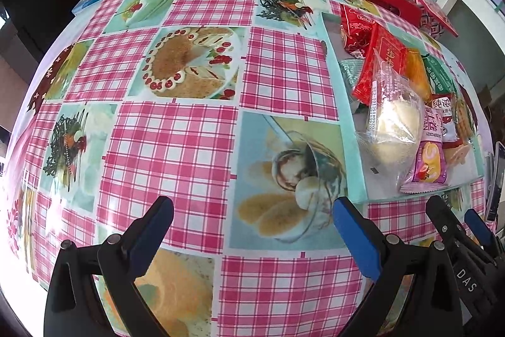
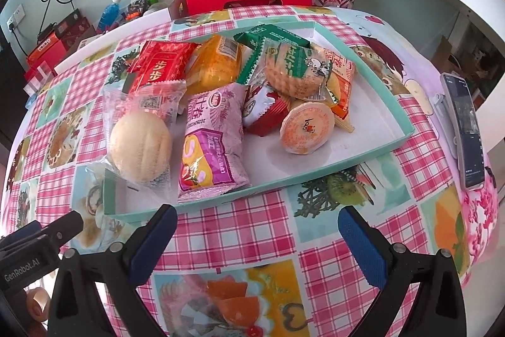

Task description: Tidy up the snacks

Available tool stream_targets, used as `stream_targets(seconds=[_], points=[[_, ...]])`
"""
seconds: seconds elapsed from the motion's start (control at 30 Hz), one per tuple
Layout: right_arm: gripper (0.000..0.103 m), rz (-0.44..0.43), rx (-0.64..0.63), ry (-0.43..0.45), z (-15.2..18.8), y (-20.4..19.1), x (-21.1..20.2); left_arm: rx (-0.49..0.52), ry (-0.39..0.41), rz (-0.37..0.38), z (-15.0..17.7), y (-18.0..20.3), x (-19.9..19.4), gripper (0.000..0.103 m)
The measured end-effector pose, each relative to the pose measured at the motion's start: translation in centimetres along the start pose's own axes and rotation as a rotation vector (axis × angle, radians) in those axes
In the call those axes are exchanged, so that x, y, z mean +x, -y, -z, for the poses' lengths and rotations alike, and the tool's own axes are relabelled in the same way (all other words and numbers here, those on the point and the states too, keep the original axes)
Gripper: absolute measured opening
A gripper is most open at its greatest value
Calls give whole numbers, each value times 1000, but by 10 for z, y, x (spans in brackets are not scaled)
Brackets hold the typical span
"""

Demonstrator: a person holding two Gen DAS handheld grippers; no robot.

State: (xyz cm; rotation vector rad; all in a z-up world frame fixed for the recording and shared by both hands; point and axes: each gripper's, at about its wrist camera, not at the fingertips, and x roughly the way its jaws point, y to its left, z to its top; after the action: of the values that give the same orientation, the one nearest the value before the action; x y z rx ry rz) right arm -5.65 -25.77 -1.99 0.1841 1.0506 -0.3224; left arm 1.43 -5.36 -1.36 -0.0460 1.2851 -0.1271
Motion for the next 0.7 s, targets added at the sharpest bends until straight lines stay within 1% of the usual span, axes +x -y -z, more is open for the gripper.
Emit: stream_targets(seconds=[0.7], points=[[103,2,-5,-11,0,-1,5,-6,-4,2,-1,-2,3,100]])
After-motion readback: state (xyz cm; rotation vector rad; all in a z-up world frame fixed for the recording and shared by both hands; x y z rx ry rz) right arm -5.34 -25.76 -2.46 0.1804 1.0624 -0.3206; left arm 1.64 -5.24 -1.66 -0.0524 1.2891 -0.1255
